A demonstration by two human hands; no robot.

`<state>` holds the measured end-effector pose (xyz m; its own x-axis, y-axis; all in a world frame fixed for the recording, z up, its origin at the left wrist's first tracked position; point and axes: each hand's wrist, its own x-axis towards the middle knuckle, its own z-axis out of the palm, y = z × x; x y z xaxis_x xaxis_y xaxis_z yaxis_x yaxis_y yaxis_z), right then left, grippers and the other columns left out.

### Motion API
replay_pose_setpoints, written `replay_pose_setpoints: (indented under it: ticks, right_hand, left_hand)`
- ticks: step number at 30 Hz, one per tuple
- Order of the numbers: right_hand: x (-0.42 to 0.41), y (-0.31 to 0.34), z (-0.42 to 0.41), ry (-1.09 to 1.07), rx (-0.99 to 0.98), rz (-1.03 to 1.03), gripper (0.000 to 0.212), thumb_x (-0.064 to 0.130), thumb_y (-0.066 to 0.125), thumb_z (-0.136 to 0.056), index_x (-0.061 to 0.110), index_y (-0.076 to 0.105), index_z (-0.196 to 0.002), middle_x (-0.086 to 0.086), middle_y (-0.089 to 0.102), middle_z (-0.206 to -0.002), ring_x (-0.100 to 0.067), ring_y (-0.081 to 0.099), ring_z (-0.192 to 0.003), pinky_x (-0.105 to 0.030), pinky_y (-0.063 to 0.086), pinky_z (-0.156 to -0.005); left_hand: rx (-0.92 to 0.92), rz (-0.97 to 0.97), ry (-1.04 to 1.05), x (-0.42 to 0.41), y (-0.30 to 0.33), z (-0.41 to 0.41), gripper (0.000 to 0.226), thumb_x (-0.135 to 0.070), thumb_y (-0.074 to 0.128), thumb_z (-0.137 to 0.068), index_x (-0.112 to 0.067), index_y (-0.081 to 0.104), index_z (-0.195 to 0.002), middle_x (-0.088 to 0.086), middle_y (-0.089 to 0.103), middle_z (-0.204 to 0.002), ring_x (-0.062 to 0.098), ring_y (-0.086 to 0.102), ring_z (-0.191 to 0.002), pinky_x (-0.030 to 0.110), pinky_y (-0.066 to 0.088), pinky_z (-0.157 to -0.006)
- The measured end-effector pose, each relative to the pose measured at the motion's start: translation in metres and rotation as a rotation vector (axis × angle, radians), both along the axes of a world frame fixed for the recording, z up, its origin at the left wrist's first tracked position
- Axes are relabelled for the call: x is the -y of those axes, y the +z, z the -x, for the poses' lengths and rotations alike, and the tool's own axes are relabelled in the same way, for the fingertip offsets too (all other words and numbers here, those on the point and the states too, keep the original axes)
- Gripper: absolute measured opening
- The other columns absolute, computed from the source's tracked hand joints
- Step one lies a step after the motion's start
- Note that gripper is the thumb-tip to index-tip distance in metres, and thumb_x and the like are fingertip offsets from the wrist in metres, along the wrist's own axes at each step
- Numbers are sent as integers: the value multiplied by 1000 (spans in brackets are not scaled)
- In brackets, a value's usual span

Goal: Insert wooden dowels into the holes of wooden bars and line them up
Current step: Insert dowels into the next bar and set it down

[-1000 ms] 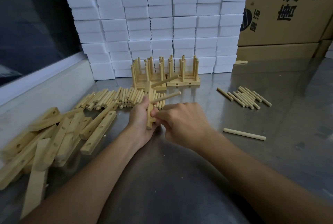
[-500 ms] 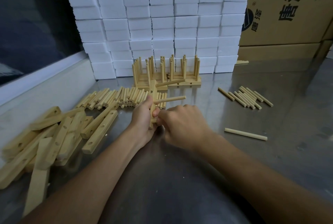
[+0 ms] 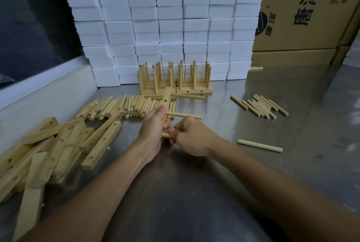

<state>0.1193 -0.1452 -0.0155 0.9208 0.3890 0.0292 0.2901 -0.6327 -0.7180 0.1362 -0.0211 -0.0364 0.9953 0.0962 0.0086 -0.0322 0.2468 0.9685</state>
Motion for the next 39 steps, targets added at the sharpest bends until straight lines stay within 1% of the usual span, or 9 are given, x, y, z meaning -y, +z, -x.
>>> replay_pose_setpoints:
  ticks: [3, 6, 10, 17, 23, 29, 32, 35, 39]
  right_hand:
    - [1, 0, -1, -17, -23, -16, 35, 23, 51, -99, 11, 69, -71, 12, 54, -44, 2, 52, -48, -13, 39, -51]
    - [3, -3, -2, -31, 161, 61, 31, 24, 54, -97, 9, 71, -77, -2, 60, -61, -12, 52, -57, -28, 44, -59]
    - [9, -1, -7, -35, 211, 26, 32, 33, 63, -96, 14, 73, -71, 2, 58, -55, -7, 47, -47, -22, 40, -51]
    - [32, 3, -16, -152, -106, -425, 19, 24, 84, -77, 9, 74, -71, -3, 73, -67, -6, 56, -47, -20, 45, -44]
    - [40, -8, -27, -429, -106, -679, 39, 27, 80, -83, 18, 57, -114, -2, 74, -78, -10, 67, -52, -20, 52, -49]
    - [32, -18, -24, -448, 436, -119, 24, 45, 63, -93, 34, 50, -110, 15, 60, -66, -3, 62, -61, -18, 45, -54]
    - [23, -20, -20, -358, 629, 37, 21, 44, 62, -94, 26, 63, -105, 13, 60, -85, -5, 56, -70, -21, 42, -59]
    - [17, -21, -17, -236, 719, 86, 21, 35, 66, -93, 22, 67, -110, 6, 59, -104, -11, 57, -81, -24, 48, -66]
    - [19, -22, -17, -194, 708, 153, 20, 29, 63, -95, 19, 69, -112, 2, 64, -104, -18, 62, -88, -36, 55, -73]
  left_hand:
    - [-14, 32, -2, 2, 0, 0, 27, -29, 39, -106, -13, 44, -86, 1, 31, -57, 14, 32, -46, 23, 33, -37]
    - [-65, 150, -10, 1, 1, -2, 29, -31, 39, -106, -14, 42, -83, 0, 34, -55, 13, 32, -45, 20, 32, -39]
    - [-133, 231, -9, -1, 3, -3, 28, -32, 43, -103, -12, 51, -86, 1, 42, -59, 14, 36, -49, 24, 35, -43]
    - [-142, 145, 54, -7, 5, -4, 25, -27, 58, -95, -6, 69, -104, 7, 57, -78, 22, 59, -72, 32, 49, -61]
    - [-75, 215, 89, -8, 2, -7, 12, -12, 60, -95, -4, 68, -100, 11, 67, -89, 23, 67, -80, 38, 59, -76]
    - [-31, 235, 132, -5, 0, -6, 12, 0, 60, -93, 0, 64, -105, 19, 74, -100, 27, 74, -88, 36, 62, -71]
    - [-5, 211, 129, -3, -1, -4, 13, 3, 62, -92, -1, 64, -104, 18, 75, -98, 28, 74, -89, 36, 62, -75]
    - [2, 201, 107, -2, -1, -2, 15, 4, 62, -91, 0, 63, -106, 18, 75, -97, 28, 74, -90, 38, 61, -80]
    - [7, 169, 85, 0, -1, -1, 17, 5, 65, -89, 2, 64, -105, 17, 75, -97, 27, 74, -90, 32, 61, -75]
